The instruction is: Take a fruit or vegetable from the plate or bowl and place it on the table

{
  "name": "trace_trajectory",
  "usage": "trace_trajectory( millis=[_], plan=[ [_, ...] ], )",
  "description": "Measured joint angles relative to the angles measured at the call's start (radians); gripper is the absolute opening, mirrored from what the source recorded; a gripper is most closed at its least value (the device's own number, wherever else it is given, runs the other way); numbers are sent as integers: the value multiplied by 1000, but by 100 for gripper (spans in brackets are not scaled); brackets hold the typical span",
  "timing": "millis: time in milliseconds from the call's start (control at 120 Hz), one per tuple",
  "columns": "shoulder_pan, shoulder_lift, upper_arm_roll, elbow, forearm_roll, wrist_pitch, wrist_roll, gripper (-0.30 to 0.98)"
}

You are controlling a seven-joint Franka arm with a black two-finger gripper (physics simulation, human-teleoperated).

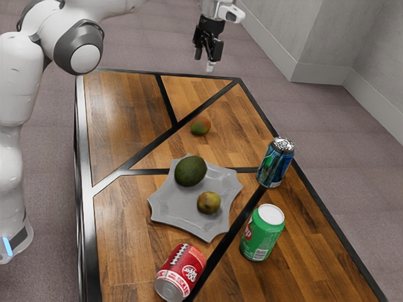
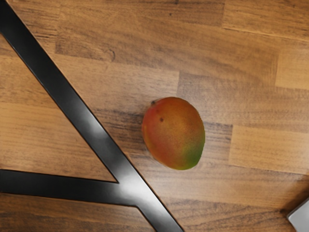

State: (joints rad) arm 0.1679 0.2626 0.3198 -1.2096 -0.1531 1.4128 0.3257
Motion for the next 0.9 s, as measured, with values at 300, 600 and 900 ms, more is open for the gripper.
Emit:
trace_trajectory(
  millis=[300,600,900],
  plan=[
    [-1,-41,4,50,-14,6,37,68],
    [-342,-170,-25,89,73,-114,-316,68],
    [-388,-306,1,-43,84,-158,-738,69]
  ],
)
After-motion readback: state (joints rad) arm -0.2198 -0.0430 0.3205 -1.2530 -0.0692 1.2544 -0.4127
